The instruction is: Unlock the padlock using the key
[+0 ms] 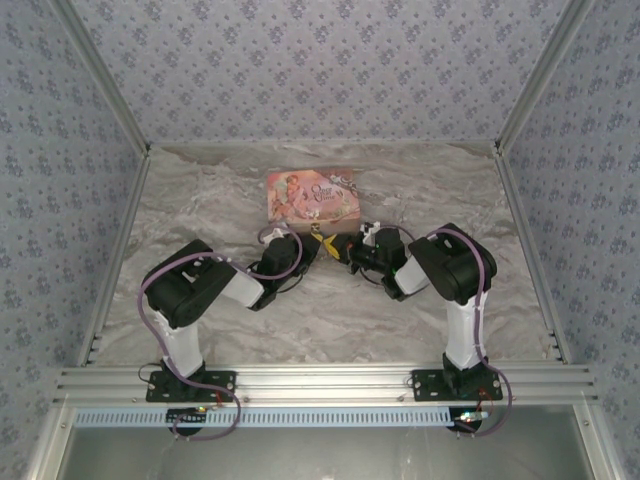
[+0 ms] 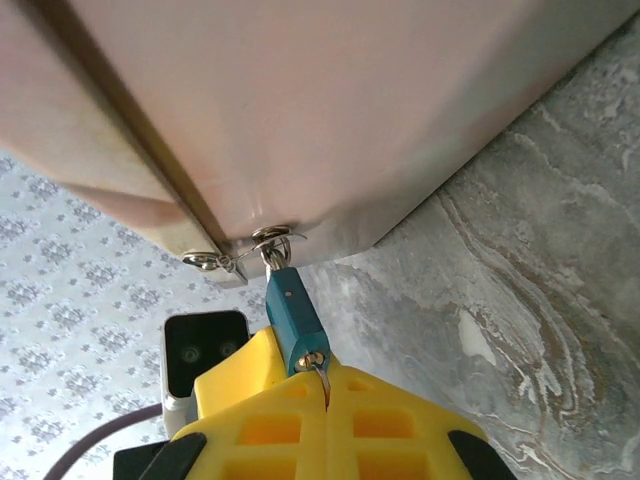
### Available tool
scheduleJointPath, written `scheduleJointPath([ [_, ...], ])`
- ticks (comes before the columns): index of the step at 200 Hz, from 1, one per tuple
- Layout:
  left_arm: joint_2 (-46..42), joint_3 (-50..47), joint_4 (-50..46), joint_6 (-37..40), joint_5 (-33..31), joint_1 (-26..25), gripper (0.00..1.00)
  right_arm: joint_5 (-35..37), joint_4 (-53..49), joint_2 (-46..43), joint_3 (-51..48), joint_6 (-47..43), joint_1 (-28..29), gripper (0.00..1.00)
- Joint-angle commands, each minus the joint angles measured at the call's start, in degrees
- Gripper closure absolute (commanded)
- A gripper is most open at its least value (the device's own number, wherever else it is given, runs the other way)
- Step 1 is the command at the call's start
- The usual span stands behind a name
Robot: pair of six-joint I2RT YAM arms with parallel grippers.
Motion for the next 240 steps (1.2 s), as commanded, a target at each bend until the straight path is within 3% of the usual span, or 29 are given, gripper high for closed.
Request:
scheduleJointPath([
  [1, 0.33, -0.02, 3.66, -0.41, 11.19, -5.07, 1.00, 6.58, 6.69, -0.29, 3.94, 8.02, -0.30, 1.00],
  [62, 0.82, 0.17, 4.66, -1.53, 10.76, -5.54, 1.00, 10.14, 6.70, -0.10, 3.03, 15.64, 0.70, 1.00],
  [104, -0.28, 0.17, 3.84, -1.36, 9.79, -5.55, 1.00, 10.56, 6.48, -0.35, 1.50, 11.44, 1.11, 1.00],
  [131, -2.11, 0.57, 1.13, -1.36, 9.28, -5.32, 1.00, 10.79, 4.51, 0.09, -0.99, 7.24, 1.59, 0.94],
  [190, -3.84, -0.02, -0.63, -3.45, 8.91, -4.27, 1.00, 12.47, 2.48, -3.34, -6.49, -1.22, 1.08, 0.60],
  [240, -5.58, 0.16, -2.64, -4.02, 9.16, -3.58, 1.00, 14.68, -8.06, -14.85, -14.27, -15.76, -0.24, 0.38],
])
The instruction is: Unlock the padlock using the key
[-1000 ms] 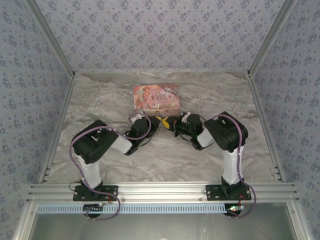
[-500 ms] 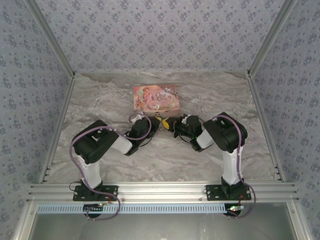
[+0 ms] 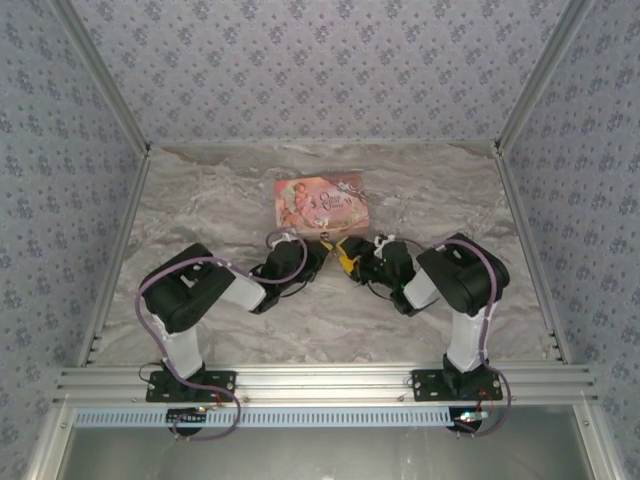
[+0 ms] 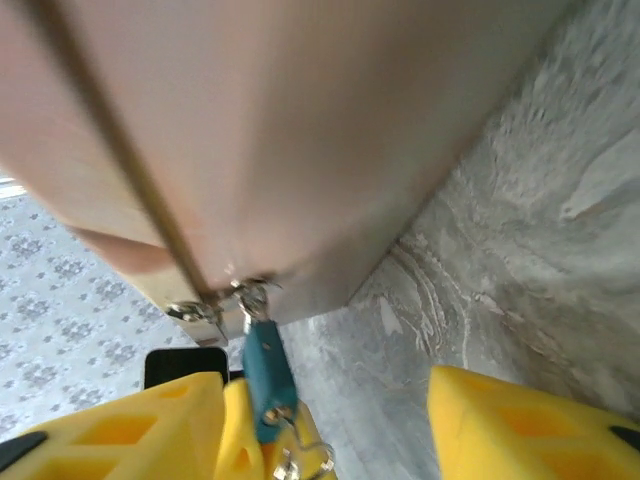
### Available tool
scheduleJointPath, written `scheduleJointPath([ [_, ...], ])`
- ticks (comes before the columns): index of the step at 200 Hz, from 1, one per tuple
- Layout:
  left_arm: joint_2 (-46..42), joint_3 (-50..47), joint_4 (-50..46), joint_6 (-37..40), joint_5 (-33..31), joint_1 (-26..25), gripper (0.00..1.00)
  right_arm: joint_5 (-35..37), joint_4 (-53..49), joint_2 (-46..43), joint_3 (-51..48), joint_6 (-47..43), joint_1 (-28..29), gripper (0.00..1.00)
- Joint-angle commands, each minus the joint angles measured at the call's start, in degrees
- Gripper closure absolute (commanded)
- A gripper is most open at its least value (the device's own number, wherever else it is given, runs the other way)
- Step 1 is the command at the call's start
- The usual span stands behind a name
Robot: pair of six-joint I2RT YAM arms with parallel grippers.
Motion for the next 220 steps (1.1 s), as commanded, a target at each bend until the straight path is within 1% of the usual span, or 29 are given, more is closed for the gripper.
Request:
scheduleJointPath([
  [1, -3.71, 0.26, 0.57, -0.40, 4.01, -0.68, 1.00, 3.68, -6.80, -6.48, -2.91, -11.53, -1.10, 0.37],
  [16, -4.80, 0.28, -1.09, -0.56, 4.35, -0.38, 1.00, 3.62, -14.71, -12.27, -3.22, -20.12, -1.48, 0.35],
  [26, -5.51, 0.20, -2.07, -0.76, 4.54, -0.25, 1.00, 3.00, -20.83, -16.72, -2.32, -29.19, -1.22, 0.34],
  [36, -6.20, 0.17, -2.95, -1.16, 4.57, -0.03, 1.00, 3.28, -30.00, -21.49, -0.18, -38.79, -0.22, 0.34],
  [53, -7.06, 0.24, -4.27, -2.09, 5.07, 0.31, 1.00, 8.52, -45.40, -28.92, 4.00, -57.24, 4.11, 0.32],
  [61, -7.35, 0.34, -4.84, -2.57, 5.49, 0.50, 1.00, 11.45, -49.48, -31.50, 5.08, -64.78, 6.12, 0.32],
  [69, -7.60, 0.43, -5.05, -3.04, 5.72, 0.58, 1.00, 14.85, -51.56, -33.54, 5.11, -70.08, 7.69, 0.32],
  [85, -7.81, 0.38, -5.14, -4.15, 6.12, 0.72, 1.00, 19.28, -50.29, -36.12, 2.79, -76.53, 8.87, 0.32],
  [95, -7.89, 0.38, -5.06, -5.14, 6.29, 0.73, 1.00, 20.27, -47.46, -37.17, 0.61, -81.20, 9.57, 0.32],
  [115, -8.10, 0.26, -4.86, -6.59, 6.59, 0.84, 1.00, 26.33, -42.35, -38.35, -2.25, -93.39, 14.73, 0.32],
  [142, -8.55, 0.26, -4.96, -7.84, 6.89, 0.97, 1.00, 34.23, -43.29, -35.66, -0.43, -106.33, 20.69, 0.33],
  [152, -8.81, 0.26, -5.38, -8.10, 7.06, 1.18, 1.00, 38.71, -43.47, -33.80, 0.31, -110.66, 22.63, 0.33],
  [161, -9.10, 0.18, -5.58, -8.29, 7.09, 1.20, 1.00, 42.22, -41.98, -32.40, 0.46, -113.09, 23.75, 0.34],
  [190, -9.95, -0.18, -6.10, -8.29, 7.35, 1.47, 1.00, 47.26, -38.32, -27.76, 1.47, -120.43, 24.55, 0.38],
  [200, -10.16, -0.32, -6.11, -8.41, 7.42, 1.57, 1.00, 47.98, -37.03, -26.62, 1.52, -122.62, 24.66, 0.41],
  [220, -10.59, -0.35, -6.24, -8.30, 7.59, 1.64, 1.00, 47.50, -35.07, -25.83, 1.43, -124.43, 24.54, 0.42],
])
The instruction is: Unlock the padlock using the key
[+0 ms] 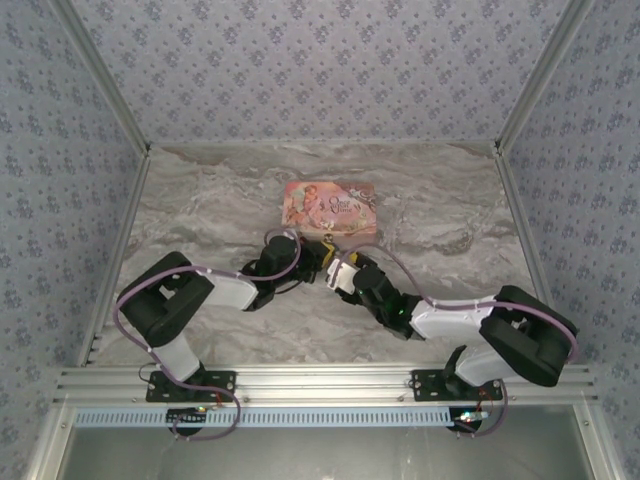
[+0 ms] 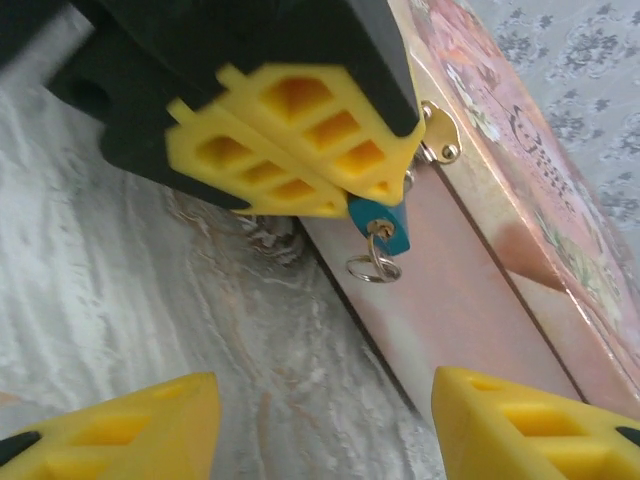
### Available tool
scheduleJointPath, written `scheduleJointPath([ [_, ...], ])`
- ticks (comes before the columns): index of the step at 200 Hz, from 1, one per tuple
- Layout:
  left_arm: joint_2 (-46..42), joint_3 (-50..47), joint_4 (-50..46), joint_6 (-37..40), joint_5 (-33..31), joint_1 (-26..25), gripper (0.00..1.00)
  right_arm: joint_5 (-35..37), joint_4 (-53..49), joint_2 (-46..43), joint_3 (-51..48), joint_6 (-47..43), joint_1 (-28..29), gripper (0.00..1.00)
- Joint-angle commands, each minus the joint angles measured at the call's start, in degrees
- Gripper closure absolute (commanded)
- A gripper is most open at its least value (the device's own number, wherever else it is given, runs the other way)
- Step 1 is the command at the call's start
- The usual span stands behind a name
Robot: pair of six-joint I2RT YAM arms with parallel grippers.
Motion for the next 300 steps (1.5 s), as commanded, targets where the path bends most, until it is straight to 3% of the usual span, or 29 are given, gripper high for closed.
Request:
scheduleJointPath([
  [1, -2.67, -0.22, 2.11, -0.28, 1.07, 0.50, 1.00, 3.95, 4.54, 0.88, 1.61, -7.40, 0.30, 0.42],
  [18, -3.01, -0.22, 1.66, -0.15, 1.09, 0.53, 1.00, 3.07, 5.46, 0.74, 2.00, -8.28, 0.27, 0.48],
  [58, -3.16, 0.04, 1.73, -0.04, 1.29, 0.59, 1.00, -2.90, 5.30, 0.84, 3.37, -8.23, -0.89, 0.49],
  [76, -3.47, -0.05, 1.73, 0.07, 1.31, 0.53, 1.00, -3.89, 5.04, 1.42, 4.15, -8.18, -1.66, 0.56],
  [185, -3.72, -0.22, 1.82, 0.03, 1.48, 0.46, 1.00, -4.44, 5.83, 5.33, 5.89, -7.22, -3.42, 0.76],
  [246, -3.56, -0.05, 2.04, -0.15, 1.86, 0.52, 1.00, -5.38, 6.46, 6.87, 7.18, -6.50, -4.04, 0.80],
  [300, -3.47, -0.05, 2.33, -0.35, 2.00, 0.41, 1.00, -5.99, 6.40, 7.18, 7.52, -3.95, -5.23, 1.00],
])
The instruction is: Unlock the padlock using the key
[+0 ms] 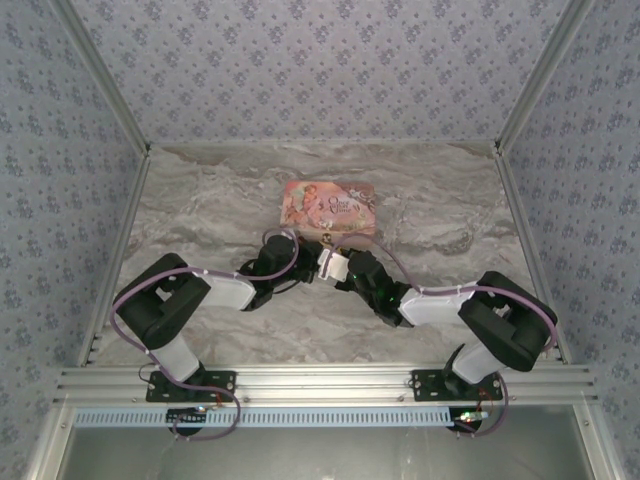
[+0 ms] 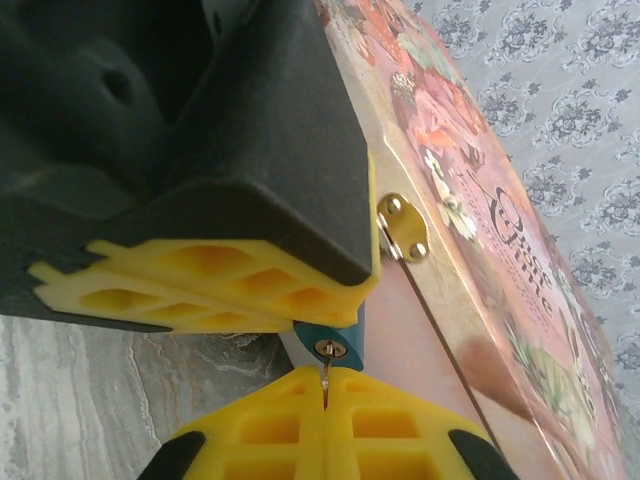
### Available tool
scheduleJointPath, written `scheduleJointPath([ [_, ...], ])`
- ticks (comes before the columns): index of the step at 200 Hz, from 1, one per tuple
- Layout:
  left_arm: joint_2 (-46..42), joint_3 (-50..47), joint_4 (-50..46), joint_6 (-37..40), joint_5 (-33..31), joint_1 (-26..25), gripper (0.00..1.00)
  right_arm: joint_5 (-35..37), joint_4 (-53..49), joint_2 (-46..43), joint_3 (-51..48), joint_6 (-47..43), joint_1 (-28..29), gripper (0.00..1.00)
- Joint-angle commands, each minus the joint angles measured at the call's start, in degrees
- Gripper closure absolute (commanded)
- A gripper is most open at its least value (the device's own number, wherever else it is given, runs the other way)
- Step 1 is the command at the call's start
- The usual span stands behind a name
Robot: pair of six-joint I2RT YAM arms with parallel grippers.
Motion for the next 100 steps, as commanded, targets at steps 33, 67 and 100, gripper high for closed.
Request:
scheduleJointPath([
  [33, -2.00, 0.37, 3.86, -0.15, 1.61, -0.20, 1.00, -1.53, -0.65, -0.20, 2.38, 7.73, -2.02, 1.00],
  [67, -0.96, 0.46, 4.26, -0.27, 1.59, -0.28, 1.00, -6.73, -2.29, -1.48, 2.19, 21.77, -3.75, 1.00],
  [100, -0.34, 0.17, 4.22, 0.92, 1.45, -0.14, 0.82, -9.16, -1.10, 0.07, 0.68, 33.56, -4.15, 1.00],
])
